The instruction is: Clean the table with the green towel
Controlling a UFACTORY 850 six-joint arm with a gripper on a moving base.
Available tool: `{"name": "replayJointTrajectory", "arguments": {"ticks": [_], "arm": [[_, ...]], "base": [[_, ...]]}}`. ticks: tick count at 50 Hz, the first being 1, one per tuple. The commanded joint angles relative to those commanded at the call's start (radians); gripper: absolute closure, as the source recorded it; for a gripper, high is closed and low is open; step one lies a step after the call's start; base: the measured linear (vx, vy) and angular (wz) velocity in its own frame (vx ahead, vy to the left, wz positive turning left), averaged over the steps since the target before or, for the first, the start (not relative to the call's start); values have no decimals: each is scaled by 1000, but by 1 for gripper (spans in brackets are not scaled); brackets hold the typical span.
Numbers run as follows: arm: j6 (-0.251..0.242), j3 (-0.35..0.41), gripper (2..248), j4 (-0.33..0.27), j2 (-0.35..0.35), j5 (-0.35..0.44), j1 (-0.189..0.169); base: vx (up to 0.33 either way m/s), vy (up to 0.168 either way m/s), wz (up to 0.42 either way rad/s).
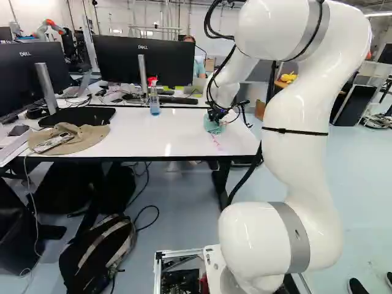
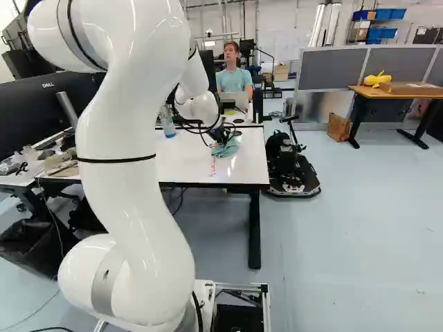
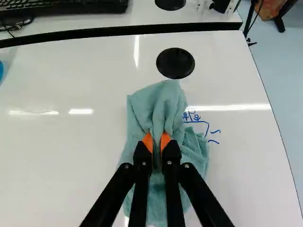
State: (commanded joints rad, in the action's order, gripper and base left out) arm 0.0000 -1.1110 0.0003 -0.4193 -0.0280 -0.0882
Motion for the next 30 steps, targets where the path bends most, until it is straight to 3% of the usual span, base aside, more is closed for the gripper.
{"name": "replayJointTrajectory", "arguments": {"ticks": [30], "arm": [[0,4,212,0,3,0,-7]], "base": [[0,0,0]]}}
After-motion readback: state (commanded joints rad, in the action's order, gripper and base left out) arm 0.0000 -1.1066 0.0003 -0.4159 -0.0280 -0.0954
